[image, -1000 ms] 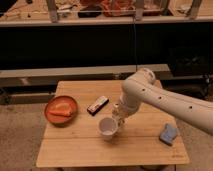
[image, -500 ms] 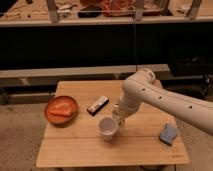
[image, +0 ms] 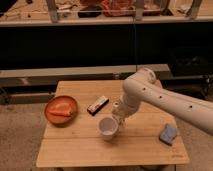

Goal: Knock the bottle over

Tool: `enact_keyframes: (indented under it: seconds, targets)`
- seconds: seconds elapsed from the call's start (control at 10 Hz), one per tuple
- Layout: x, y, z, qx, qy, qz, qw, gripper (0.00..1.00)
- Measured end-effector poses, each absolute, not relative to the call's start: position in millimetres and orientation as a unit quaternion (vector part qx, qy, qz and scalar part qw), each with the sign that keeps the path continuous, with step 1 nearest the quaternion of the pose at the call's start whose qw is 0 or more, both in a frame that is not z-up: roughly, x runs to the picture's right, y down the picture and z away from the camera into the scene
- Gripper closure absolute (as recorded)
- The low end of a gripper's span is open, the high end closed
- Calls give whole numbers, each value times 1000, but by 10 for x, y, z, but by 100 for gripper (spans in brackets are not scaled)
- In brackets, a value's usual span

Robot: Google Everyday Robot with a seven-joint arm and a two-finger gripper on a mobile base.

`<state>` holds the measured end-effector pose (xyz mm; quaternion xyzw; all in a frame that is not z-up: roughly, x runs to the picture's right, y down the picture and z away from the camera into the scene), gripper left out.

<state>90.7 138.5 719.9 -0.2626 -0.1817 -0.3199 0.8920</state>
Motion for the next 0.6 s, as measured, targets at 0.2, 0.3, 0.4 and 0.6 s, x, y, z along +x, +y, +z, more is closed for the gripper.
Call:
enact_keyframes:
  seconds: [0.2,0.3,0.4,0.6]
  targets:
    - [895,1392,7203,-263,-185,-325,890,100]
    - [888,1395,7203,-263,-187,-326,889,100]
    - [888,1395,7200,-263,-188,-328,888,100]
    - [880,1396,7196,-263,-191,-331,886,100]
